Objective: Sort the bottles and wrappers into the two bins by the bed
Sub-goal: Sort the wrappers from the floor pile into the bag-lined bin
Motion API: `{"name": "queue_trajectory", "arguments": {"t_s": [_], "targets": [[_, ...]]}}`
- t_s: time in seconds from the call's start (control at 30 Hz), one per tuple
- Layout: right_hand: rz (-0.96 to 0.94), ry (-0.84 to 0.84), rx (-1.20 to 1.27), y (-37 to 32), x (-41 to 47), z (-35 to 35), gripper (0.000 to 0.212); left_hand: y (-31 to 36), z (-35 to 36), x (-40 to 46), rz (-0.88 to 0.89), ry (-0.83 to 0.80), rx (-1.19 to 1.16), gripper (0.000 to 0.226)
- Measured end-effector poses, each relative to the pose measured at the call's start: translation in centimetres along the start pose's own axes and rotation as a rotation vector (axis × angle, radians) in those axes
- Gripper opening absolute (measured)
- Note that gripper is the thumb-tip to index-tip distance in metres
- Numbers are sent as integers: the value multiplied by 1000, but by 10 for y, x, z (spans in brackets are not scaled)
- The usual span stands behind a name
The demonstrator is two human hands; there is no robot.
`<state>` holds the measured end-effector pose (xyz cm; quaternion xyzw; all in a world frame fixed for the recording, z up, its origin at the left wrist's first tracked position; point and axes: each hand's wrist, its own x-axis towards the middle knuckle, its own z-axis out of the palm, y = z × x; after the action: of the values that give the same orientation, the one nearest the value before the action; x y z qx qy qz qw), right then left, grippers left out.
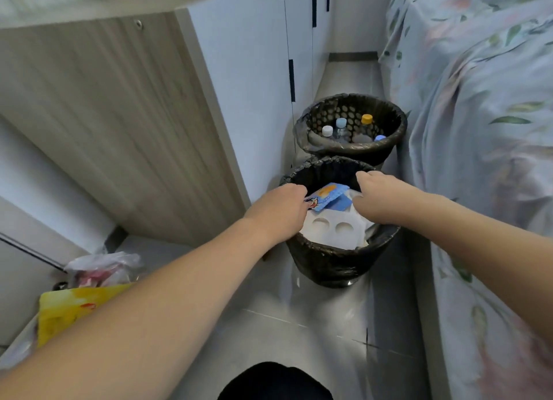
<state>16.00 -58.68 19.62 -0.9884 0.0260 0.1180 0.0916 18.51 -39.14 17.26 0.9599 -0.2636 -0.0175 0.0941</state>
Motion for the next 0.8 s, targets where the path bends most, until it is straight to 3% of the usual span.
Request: {"name": "queue_trajectory", "arguments": {"t_s": [0.17,0.3,0.47,0.6,0.8], "targets": [[-61,30,64,-38,-24,5,41,-35,-8,-46,-46,-24,5,16],[-172,32,106,-87,-34,18,39,-78,-15,-83,-58,-120,82,23],[-303,-29,164,-159,-35,34,35,-136,-28,-132,-96,-103,160,28],[-392,-75,139,-222,-31,44,10,-187,-26,-173,-228,-130,200,22],[-522,-136,86,-309,-22,73,26,-260,-18,-225,-485,-86,93,29]]}}
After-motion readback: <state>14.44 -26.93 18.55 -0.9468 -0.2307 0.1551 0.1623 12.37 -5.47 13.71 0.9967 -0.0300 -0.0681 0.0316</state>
